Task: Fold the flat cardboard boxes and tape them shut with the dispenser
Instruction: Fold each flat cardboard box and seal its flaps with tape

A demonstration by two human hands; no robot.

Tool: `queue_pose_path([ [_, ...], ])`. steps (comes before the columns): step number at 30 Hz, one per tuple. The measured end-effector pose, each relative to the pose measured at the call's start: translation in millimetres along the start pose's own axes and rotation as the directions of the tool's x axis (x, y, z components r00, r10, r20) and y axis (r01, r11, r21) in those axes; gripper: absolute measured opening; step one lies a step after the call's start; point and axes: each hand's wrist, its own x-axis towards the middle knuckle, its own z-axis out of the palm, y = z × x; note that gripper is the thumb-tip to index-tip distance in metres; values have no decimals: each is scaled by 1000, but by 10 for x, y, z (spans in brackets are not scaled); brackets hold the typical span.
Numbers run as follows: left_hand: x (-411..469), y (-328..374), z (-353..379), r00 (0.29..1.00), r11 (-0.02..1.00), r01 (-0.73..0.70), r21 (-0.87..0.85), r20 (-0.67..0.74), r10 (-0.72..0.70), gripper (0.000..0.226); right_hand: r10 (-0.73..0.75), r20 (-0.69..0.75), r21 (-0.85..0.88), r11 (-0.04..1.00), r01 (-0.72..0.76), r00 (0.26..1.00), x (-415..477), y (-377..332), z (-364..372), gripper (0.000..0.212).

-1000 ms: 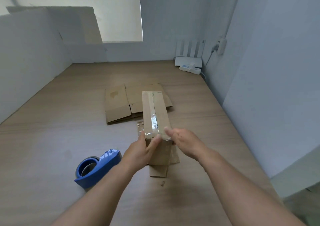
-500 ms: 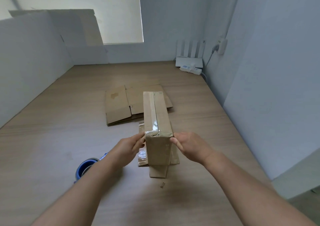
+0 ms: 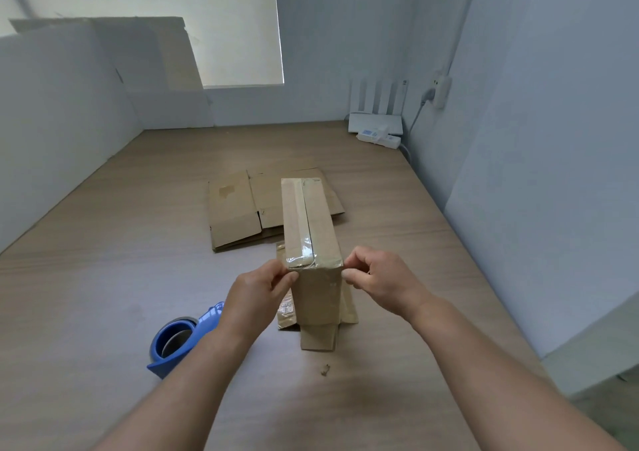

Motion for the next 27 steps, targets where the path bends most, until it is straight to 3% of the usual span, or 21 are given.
queue_pose_path([
  [5,154,-38,-114,979,993,107,-43,181,-98,28,-22,49,-144,989,29,999,77,-34,66,35],
  [10,162,-42,-166,988,992,29,121,146,-46,17,13,137,-75,997,-3,990,106,-92,-3,13],
  [13,184,-56,-232,968,990,-31,137,250,-4,14,-1,148,-134,991,21,989,159,-86,-45,26],
  [15,228,-67,-269,959,982,-58,182,285,4,11,-38,145,-179,982,64,989,198,-85,-32,23],
  [17,285,-92,-282,965,989,-29,147,263,-10,15,-84,139,-217,969,114,987,225,-85,6,13],
  [22,393,-136,-251,956,997,81,-13,284,-74,22,-163,120,-297,935,192,979,239,-31,88,18],
  [27,550,-50,-240,925,997,8,79,379,-38,21,-173,78,-365,911,189,982,254,58,113,25],
])
